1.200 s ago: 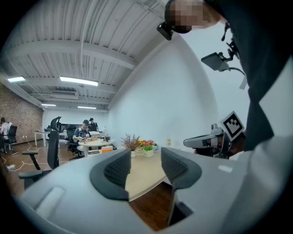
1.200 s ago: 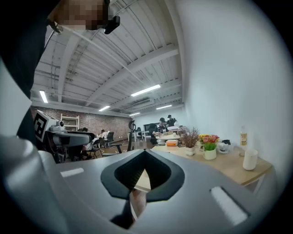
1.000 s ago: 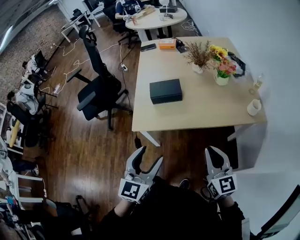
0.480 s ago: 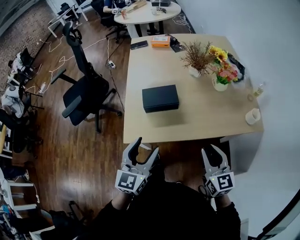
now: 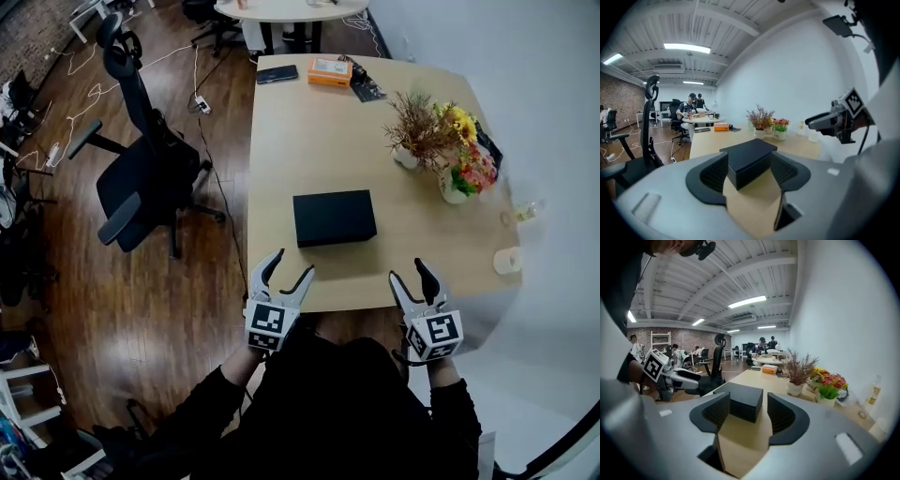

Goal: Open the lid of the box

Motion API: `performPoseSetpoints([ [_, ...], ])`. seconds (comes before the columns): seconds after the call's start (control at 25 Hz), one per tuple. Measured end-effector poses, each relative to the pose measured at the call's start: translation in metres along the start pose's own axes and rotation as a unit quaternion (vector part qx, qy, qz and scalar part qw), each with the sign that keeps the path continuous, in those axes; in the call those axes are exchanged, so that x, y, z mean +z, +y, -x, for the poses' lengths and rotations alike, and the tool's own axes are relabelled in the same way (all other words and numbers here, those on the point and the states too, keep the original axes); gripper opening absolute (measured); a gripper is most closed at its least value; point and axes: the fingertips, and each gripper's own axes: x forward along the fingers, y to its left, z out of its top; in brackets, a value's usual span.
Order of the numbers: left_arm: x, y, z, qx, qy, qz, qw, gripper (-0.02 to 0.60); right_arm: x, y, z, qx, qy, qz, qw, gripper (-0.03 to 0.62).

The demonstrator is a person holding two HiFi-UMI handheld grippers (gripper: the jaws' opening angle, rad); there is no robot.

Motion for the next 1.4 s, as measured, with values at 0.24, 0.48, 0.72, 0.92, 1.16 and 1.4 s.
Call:
performPoseSetpoints([
  [0.24, -0.023, 0.025, -0.053, 0.0, 0.034, -0.048, 0.9983, 0.292, -0.034, 0.002, -0.089, 0.076, 0.084, 0.078, 0.991, 0.31],
  [0.48, -0.043, 0.021, -0.089, 0.007, 0.081, -0.077, 0.9938, 0.373, -0.065, -0.004, -0.138, 0.134, 0.122, 0.127, 0.975, 0.375],
  [0.72, -0.058, 0.024, -0.1, -0.007, 0.124, -0.041, 0.9914, 0.375, -0.08, -0.008, -0.153, 0.188, 0.129, 0.101, 0.968, 0.442],
  [0.92, -0.074, 0.029, -0.109, -0.006, 0.144, -0.015, 0.9894, 0.371, -0.083, -0.009, -0.168, 0.206, 0.121, 0.104, 0.965, 0.431],
  [1.16, -0.083, 0.014, -0.11, -0.004, 0.148, 0.013, 0.9889, 0.33, -0.096, -0.002, -0.161, 0.21, 0.133, 0.121, 0.961, 0.307],
  [1.4, -0.078, 0.022, -0.114, -0.007, 0.135, 0.002, 0.9908, 0.321, -0.089, -0.004, -0.167, 0.207, 0.129, 0.121, 0.962, 0.301],
])
